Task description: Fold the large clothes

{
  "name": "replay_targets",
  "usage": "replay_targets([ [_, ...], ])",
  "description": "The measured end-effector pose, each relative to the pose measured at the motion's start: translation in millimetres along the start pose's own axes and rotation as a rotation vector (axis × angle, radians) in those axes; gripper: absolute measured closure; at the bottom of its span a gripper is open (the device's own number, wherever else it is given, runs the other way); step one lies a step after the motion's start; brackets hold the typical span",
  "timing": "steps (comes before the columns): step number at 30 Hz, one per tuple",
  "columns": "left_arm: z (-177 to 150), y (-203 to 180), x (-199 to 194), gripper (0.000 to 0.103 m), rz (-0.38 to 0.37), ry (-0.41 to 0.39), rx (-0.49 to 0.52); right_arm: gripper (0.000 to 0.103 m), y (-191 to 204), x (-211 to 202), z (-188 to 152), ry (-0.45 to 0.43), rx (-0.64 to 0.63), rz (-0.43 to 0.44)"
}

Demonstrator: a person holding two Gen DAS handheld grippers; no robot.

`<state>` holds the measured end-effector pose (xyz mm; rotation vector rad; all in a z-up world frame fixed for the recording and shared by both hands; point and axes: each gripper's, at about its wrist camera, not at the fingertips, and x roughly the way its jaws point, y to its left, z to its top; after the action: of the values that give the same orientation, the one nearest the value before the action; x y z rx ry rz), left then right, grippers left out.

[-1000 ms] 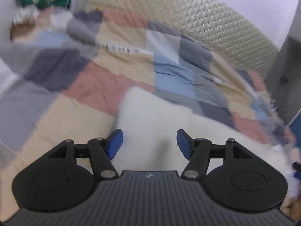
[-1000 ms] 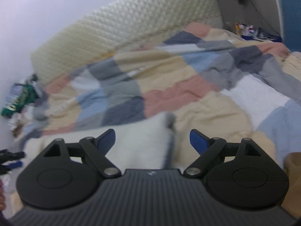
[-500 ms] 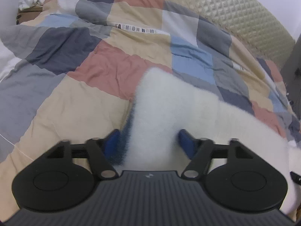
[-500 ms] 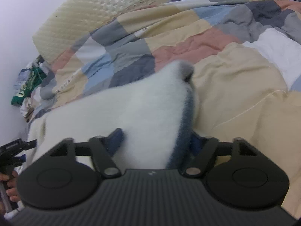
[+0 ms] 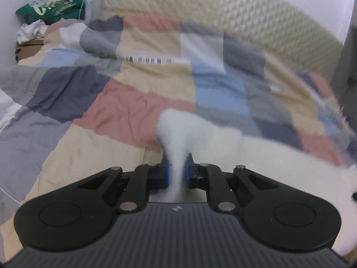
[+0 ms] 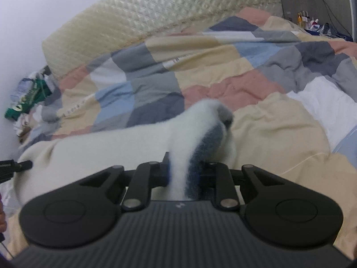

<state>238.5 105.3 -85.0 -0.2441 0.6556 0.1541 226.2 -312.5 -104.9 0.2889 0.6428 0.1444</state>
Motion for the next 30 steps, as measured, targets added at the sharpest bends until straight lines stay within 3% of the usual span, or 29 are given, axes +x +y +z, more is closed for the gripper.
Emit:
replay_targets([
  [3,-8,3,14,0.088,0.004,0.039,0.010,0.080,3,12,-8,0.021,-0.017,-0.019],
  [9,-8,7,12,0.081,-0.019,0.028,0.007,0.077,-3,9,-11,0.020,0.029,-0.001],
  [12,-5,11,0,0.069,-0.032,0.025,-0.019,0.076,-5,6,-12,0.016,0.056,0.010],
  [14,-3,14,-15,0.051,-0.055,0.015,-0.046,0.071,-4,2,-12,0.006,0.058,0.004],
  [18,-7,13,-48,0.041,-0.095,0.041,-0.075,0.059,5,-4,-17,0.000,0.016,-0.014],
  [20,-13,10,-61,0.031,-0.126,0.083,-0.099,0.058,9,-6,-19,-0.001,-0.003,-0.026],
  [22,-23,14,-67,0.022,-0.156,0.140,-0.205,0.058,9,-8,-20,-0.003,-0.003,-0.032],
  [26,-47,28,-49,0.022,-0.298,0.307,-0.447,0.053,9,-11,-22,-0.004,0.005,-0.047],
  [30,-76,42,-11,0.022,-0.346,0.455,-0.683,0.051,8,-12,-24,-0.003,0.024,-0.051],
])
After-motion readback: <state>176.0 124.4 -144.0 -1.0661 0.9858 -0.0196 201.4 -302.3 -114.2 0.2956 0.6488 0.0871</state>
